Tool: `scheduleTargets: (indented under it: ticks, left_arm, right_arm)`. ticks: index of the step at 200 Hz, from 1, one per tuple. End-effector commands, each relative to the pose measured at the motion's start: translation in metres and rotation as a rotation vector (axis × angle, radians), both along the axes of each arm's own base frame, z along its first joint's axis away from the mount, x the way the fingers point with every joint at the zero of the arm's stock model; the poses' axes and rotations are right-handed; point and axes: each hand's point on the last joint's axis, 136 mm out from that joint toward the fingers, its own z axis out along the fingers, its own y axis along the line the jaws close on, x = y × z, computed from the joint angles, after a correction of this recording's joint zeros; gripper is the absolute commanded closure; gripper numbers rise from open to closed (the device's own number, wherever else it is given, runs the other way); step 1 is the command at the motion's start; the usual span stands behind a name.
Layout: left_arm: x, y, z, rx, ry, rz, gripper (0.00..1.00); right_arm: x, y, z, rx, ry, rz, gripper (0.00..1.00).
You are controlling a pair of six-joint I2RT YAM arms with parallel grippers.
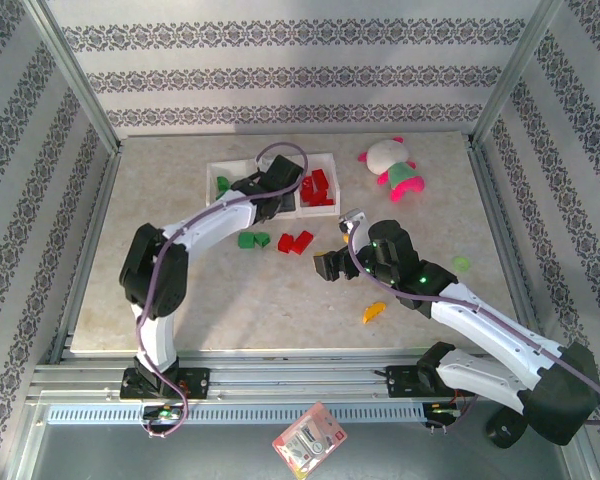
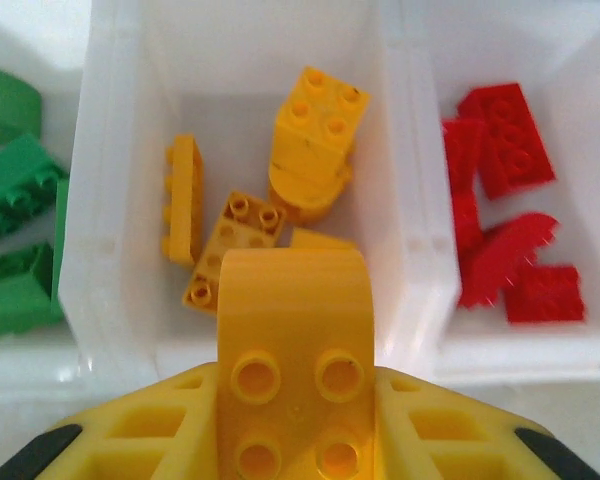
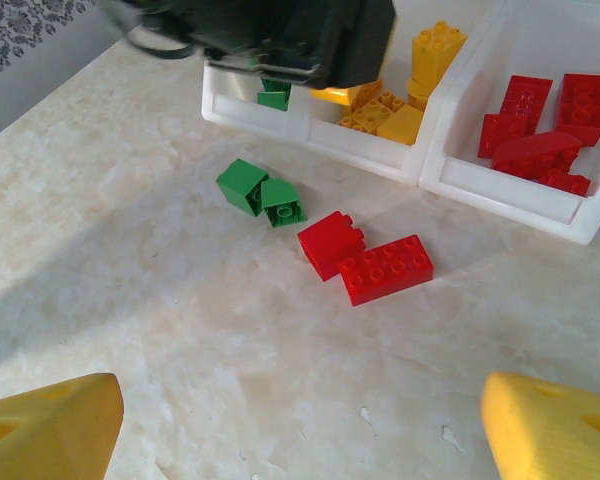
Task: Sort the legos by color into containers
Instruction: Pick up the lego from the center of the table, then place the lego in the container.
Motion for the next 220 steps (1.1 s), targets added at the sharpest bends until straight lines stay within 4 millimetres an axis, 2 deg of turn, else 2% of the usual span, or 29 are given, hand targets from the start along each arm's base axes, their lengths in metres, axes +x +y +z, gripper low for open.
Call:
scheduleTargets:
  ticks: [1,28,38,49,74,92,108,134,170,196,220]
  left_arm:
    - [0.014,0.012,-0.013,0.053,0.061,-0.024,0.67]
    - [0.03,0.013,-0.024,0.054,0.089,-0.028,0.63]
    - [0.034,0.013,-0.024,0.056,0.092,-0.032,0.58]
    - [0.036,0.01,-0.02,0.051,0.085,-0.044,0.46]
    - [0.036,0.007,0.002,0.022,0.04,-0.063,0.24]
    - [0.03,0.004,0.024,0.004,-0.014,-0.094,0.08]
    - [0.018,-0.001,0.044,-0.008,-0.066,-0.172,0.0]
    - [-0.018,-0.018,0.065,-0.071,-0.135,-0.404,0.01]
    - [-0.085,-0.026,0.082,-0.124,-0.233,-0.692,0.01]
    - [-0.137,-0.04,0.09,-0.164,-0.286,-0.909,0.01]
    - [-0.186,-0.058,0.085,-0.151,-0.309,-1.115,0.0]
  right_arm:
    - [-0.001,-0.004,0.002,-0.005,-0.008,-0.015,0.08]
    - [0.0,-0.01,-0.001,-0.015,-0.013,-0.038,0.08]
    - [0.002,-0.013,-0.002,-0.018,-0.013,-0.057,0.07]
    - [0.005,-0.019,-0.001,-0.022,-0.016,-0.097,0.07]
    - [0.013,-0.039,-0.002,-0.027,0.006,-0.241,0.08]
    - [0.014,-0.062,-0.007,-0.046,0.07,-0.394,0.08]
    - [0.009,-0.079,-0.012,-0.06,0.122,-0.503,0.08]
    - [-0.009,-0.099,-0.023,-0.05,0.222,-0.632,0.08]
    - [-0.041,-0.119,-0.053,-0.046,0.409,-0.779,0.09]
    - [-0.063,-0.115,-0.079,0.033,0.558,-0.834,0.1]
    - [-0.075,-0.112,-0.099,0.075,0.64,-0.856,0.11]
